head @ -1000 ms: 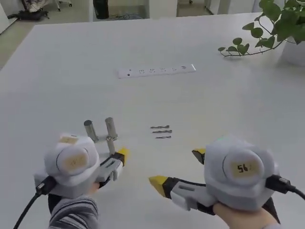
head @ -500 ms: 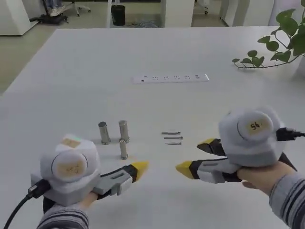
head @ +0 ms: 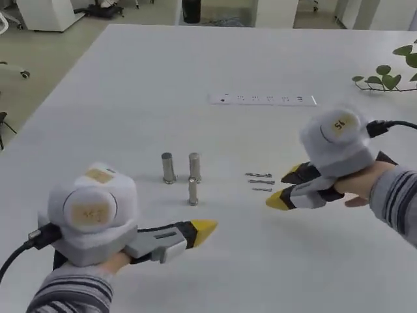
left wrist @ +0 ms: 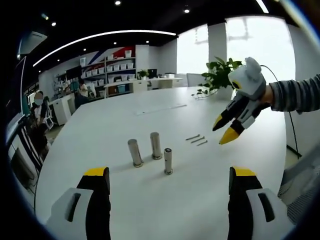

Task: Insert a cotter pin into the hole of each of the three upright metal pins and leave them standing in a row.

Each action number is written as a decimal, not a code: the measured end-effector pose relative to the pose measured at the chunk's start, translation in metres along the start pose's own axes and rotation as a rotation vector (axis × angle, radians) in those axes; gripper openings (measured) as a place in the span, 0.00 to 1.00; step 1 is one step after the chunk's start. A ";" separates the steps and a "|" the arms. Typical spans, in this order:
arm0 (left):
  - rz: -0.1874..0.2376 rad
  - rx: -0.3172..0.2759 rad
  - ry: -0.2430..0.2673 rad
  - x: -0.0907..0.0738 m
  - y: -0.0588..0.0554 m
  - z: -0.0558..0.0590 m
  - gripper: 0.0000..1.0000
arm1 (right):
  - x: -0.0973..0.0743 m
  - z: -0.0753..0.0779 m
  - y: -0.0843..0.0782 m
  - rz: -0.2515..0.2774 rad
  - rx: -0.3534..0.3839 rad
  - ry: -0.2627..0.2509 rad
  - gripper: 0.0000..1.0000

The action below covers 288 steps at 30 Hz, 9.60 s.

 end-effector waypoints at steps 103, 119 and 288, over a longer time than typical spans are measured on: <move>-0.067 -0.397 -0.485 -0.007 -0.021 0.051 0.00 | 0.006 -0.127 0.016 0.121 -0.641 0.085 0.00; -0.065 -0.412 -0.494 -0.007 -0.021 0.051 0.00 | 0.005 -0.129 0.019 0.127 -0.647 0.082 0.00; -0.025 -0.081 0.019 0.087 -0.022 0.013 0.05 | 0.063 -0.055 0.082 0.145 -0.466 -0.022 0.00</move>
Point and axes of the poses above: the centre of the closed fingertips' face, and the gripper's own axes: x roughly forward along the fingers, z roughly to its right, y roughly out of its top, the point moved 8 cm from there along -x, roughly backward along the fingers, and after that the axes turned 8 degrees about y, right-handed, at the moved point
